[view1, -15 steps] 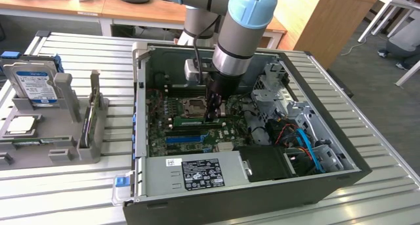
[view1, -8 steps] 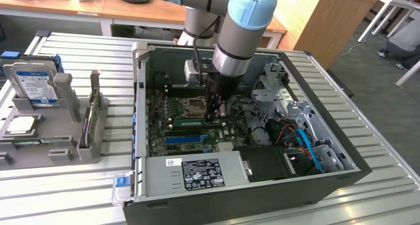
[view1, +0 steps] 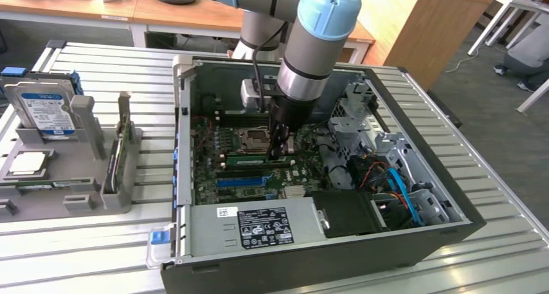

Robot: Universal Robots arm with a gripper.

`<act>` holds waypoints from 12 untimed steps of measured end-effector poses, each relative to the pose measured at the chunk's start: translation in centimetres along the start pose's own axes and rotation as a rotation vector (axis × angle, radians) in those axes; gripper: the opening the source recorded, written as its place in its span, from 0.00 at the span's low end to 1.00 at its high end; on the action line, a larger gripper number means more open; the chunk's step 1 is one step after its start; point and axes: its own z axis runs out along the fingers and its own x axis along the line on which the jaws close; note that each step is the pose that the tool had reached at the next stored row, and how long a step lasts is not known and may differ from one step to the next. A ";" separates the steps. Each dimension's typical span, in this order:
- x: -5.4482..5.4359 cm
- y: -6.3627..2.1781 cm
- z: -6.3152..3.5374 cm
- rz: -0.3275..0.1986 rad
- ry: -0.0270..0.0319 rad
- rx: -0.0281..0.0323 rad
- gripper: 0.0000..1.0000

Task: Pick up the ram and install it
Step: 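Insert the ram into the slot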

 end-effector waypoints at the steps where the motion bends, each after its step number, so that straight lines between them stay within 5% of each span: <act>1: 0.0 0.00 0.01 0.000 -0.0001 0.0001 0.11; 12: 0.0 0.00 0.01 0.000 -0.0002 0.0001 0.19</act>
